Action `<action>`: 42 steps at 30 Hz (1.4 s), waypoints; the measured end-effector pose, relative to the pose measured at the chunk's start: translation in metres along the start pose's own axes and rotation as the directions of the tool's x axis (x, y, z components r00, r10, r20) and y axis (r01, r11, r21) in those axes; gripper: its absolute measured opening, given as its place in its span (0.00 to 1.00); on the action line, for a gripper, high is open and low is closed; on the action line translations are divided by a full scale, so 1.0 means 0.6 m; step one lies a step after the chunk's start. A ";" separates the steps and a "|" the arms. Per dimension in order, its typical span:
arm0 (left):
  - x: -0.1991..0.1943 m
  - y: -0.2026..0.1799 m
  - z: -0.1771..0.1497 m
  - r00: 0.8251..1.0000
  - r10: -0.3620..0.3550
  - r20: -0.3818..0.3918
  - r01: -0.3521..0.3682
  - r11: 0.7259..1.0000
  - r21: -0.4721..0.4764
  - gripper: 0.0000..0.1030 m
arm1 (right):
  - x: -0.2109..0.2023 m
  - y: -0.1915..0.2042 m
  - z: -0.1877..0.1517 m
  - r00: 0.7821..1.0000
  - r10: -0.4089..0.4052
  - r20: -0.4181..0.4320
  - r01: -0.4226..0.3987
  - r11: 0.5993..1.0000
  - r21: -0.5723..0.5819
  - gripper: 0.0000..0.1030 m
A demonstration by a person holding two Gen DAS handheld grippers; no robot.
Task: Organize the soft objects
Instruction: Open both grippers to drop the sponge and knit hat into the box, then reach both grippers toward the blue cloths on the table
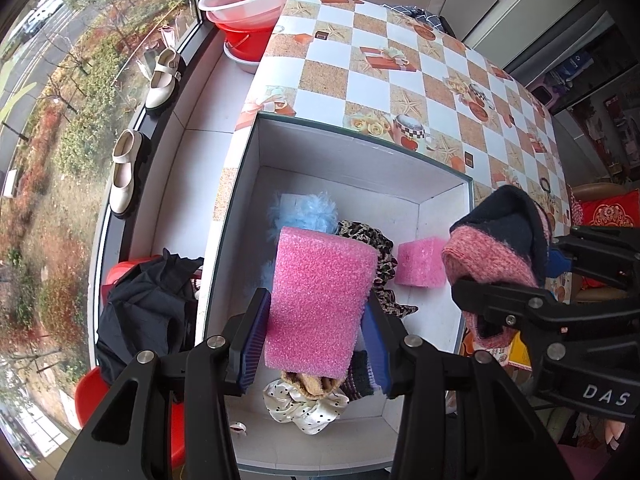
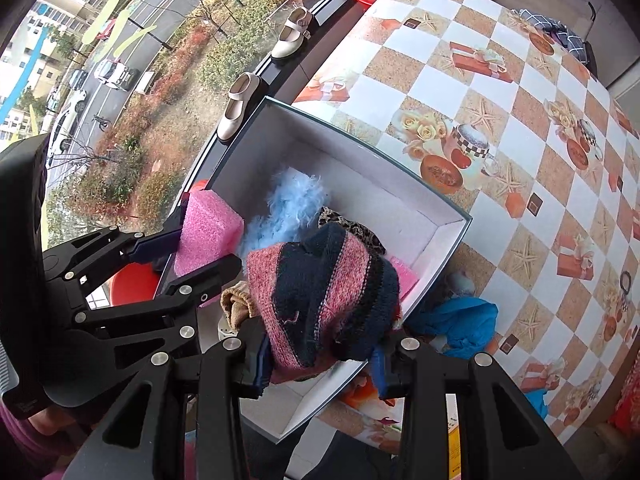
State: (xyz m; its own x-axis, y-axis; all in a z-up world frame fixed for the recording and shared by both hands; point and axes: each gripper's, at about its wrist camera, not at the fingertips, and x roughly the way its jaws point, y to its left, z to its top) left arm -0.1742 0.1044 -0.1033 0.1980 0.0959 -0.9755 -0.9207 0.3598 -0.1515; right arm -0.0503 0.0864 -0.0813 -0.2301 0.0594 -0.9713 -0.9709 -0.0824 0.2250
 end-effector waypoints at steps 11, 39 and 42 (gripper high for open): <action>0.018 0.001 0.003 1.000 0.004 -0.024 -0.004 1.000 -0.005 0.47 | 0.017 -0.008 0.022 1.000 0.006 -0.015 -0.005 1.000 0.028 0.37; 0.001 -0.074 0.032 0.973 -0.185 -0.136 0.180 0.983 -0.043 0.88 | -0.093 -0.157 -0.032 0.993 0.082 0.082 -0.107 0.926 0.362 1.00; -0.003 -0.129 0.038 0.967 -0.196 -0.164 0.206 0.978 0.043 0.88 | -0.125 -0.195 -0.061 0.989 0.085 0.118 -0.127 0.901 0.415 1.00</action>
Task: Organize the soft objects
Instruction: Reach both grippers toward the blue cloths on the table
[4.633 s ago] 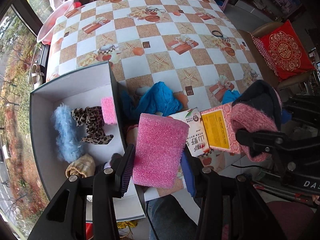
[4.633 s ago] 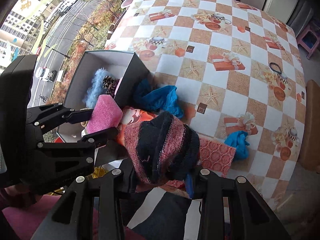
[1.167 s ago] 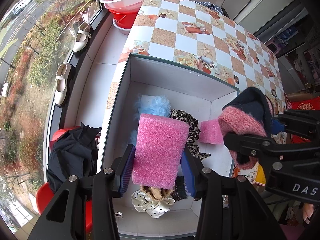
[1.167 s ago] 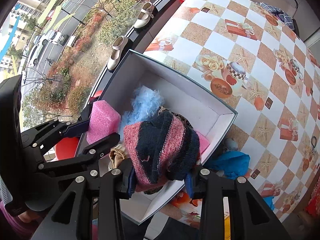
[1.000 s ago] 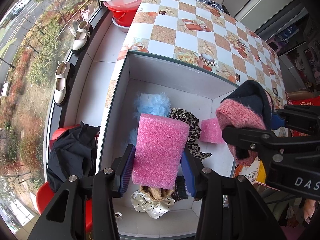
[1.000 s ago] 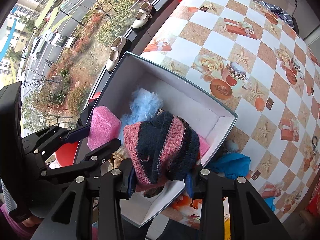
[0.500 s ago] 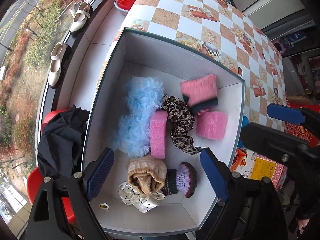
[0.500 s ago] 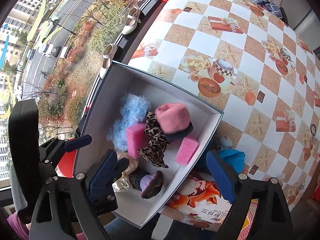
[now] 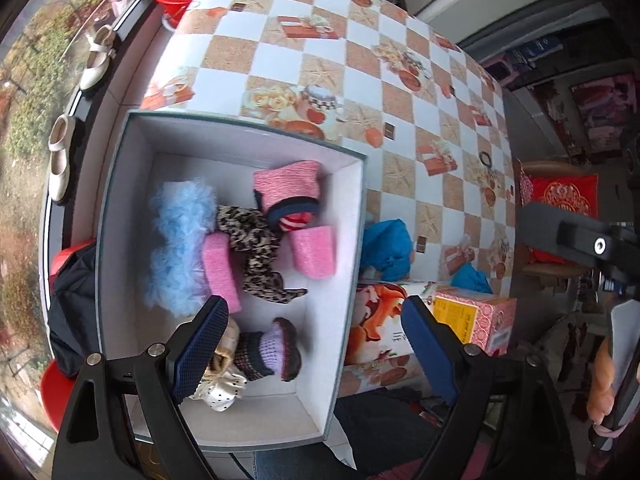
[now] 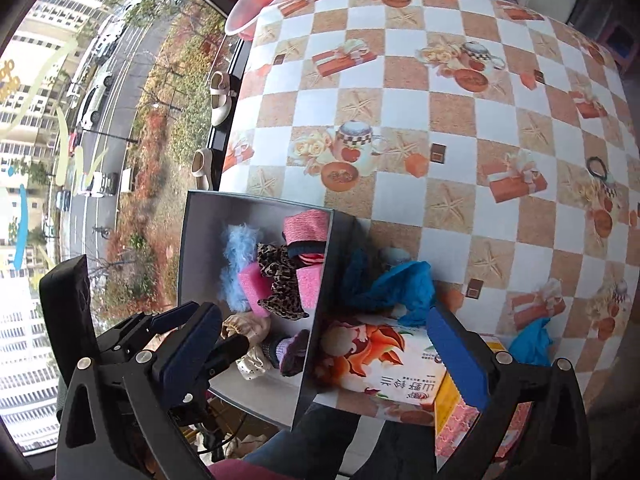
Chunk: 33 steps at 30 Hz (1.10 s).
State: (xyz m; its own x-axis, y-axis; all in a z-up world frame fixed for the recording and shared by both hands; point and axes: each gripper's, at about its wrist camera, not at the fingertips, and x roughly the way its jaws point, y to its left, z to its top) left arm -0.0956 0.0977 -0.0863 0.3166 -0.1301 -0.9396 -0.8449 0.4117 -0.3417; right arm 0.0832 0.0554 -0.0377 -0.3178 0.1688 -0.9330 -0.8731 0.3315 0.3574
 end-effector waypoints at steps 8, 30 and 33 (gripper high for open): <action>0.060 -0.155 0.014 0.993 0.059 -0.099 -0.036 0.975 0.221 0.88 | -0.087 -0.154 -0.044 0.995 0.075 0.069 -0.090 0.968 0.234 1.00; 0.337 -0.224 0.081 0.879 0.353 -0.320 -0.266 0.921 0.283 0.88 | 0.120 -0.483 -0.153 0.980 0.184 -0.075 -0.099 0.780 0.618 1.00; 0.358 -0.215 0.083 0.862 0.387 -0.327 -0.301 0.911 0.283 0.88 | 0.151 -0.491 -0.155 0.971 0.226 -0.082 -0.123 0.761 0.637 1.00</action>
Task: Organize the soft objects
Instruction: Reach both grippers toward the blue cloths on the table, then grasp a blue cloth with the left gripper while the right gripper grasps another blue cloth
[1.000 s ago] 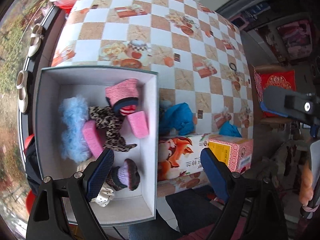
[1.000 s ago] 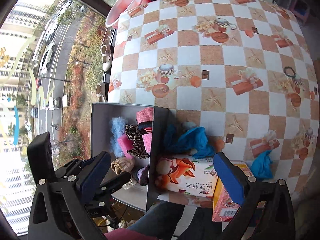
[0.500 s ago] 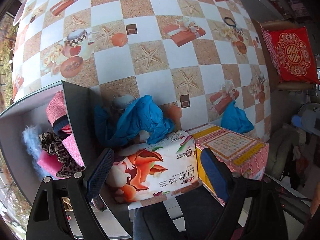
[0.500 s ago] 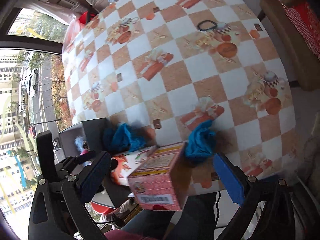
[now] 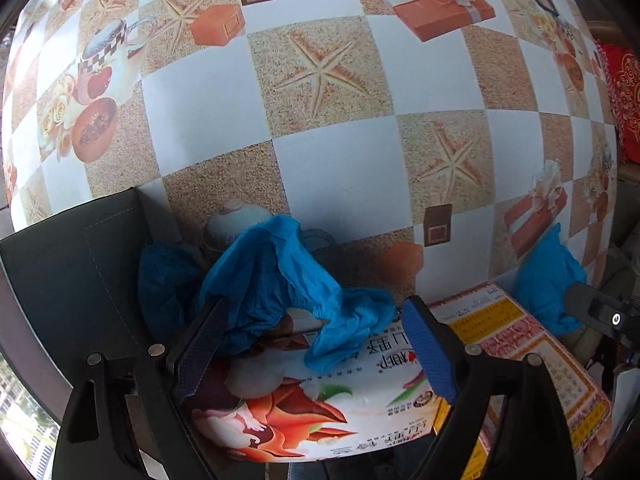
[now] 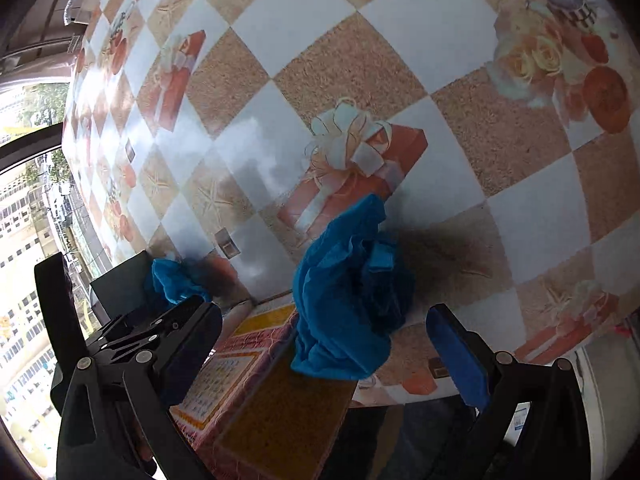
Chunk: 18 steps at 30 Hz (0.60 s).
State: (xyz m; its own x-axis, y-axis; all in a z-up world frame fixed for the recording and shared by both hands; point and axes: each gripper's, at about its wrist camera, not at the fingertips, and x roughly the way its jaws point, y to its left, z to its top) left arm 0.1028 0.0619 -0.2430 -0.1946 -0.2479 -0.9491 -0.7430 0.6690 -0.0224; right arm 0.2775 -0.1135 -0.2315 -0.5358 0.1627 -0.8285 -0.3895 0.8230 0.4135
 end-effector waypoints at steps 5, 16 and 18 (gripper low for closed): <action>0.028 0.009 0.007 1.000 0.015 -0.023 -0.016 0.999 -0.034 0.88 | 0.035 -0.016 0.005 0.999 0.021 -0.049 -0.019 0.999 0.043 1.00; 0.053 0.012 0.004 0.996 0.061 -0.060 -0.061 0.998 -0.010 0.88 | 0.043 -0.016 -0.007 0.998 0.040 -0.049 -0.040 0.999 0.012 0.42; 0.045 0.001 0.010 0.997 0.071 -0.044 -0.070 0.997 0.010 0.80 | 0.031 -0.022 -0.007 0.999 0.042 -0.027 -0.042 0.999 -0.006 0.39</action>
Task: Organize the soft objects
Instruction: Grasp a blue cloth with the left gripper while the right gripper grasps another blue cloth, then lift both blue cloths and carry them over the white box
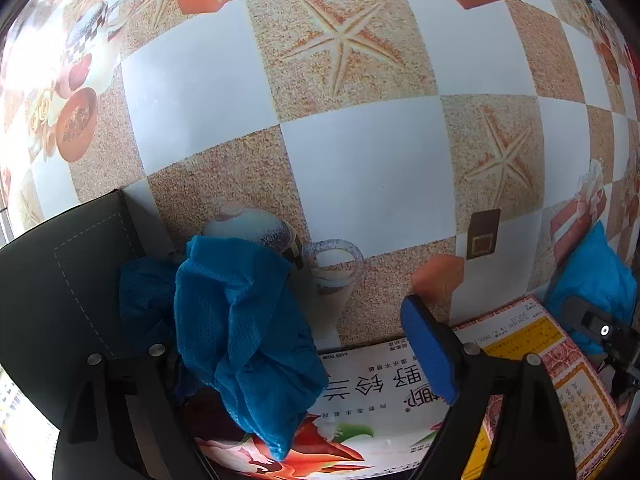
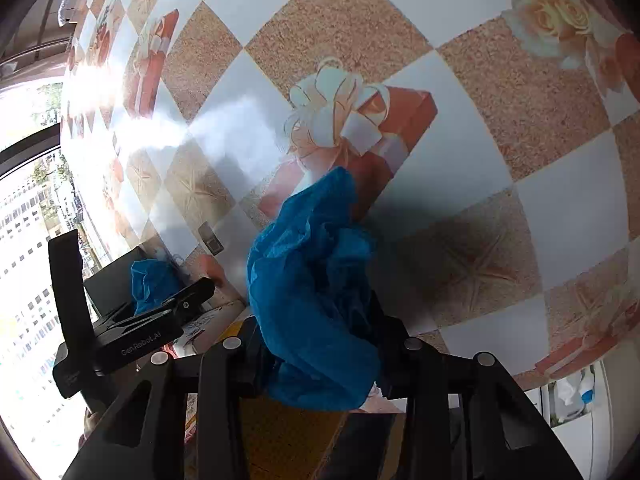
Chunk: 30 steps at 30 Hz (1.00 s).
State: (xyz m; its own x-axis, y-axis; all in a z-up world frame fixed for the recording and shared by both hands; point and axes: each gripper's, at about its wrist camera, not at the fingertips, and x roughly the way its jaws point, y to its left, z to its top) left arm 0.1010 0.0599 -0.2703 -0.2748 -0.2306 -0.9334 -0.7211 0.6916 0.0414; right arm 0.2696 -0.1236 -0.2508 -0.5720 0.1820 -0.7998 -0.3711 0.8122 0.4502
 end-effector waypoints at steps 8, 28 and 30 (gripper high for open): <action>-0.082 -0.006 -0.030 0.969 -0.128 0.210 0.115 0.991 0.075 0.26 | -0.078 0.021 -0.007 0.991 0.006 0.133 0.010 0.993 -0.114 0.37; -0.240 -0.021 -0.152 0.859 -0.191 0.475 0.118 0.977 0.178 0.26 | -0.183 0.060 -0.081 0.944 -0.003 0.331 0.080 0.972 -0.220 0.37; -0.251 -0.020 -0.167 0.849 -0.194 0.491 0.114 0.975 0.189 0.26 | -0.192 0.069 -0.094 0.939 -0.001 0.343 0.087 0.968 -0.237 0.37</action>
State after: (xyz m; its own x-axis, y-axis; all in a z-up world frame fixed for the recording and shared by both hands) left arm 0.0872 0.0177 -0.0941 0.2188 0.0058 -0.9758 -0.6147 0.7774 -0.1332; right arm 0.2787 -0.1423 -0.1177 -0.2861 0.3604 -0.8878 -0.5820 0.6707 0.4598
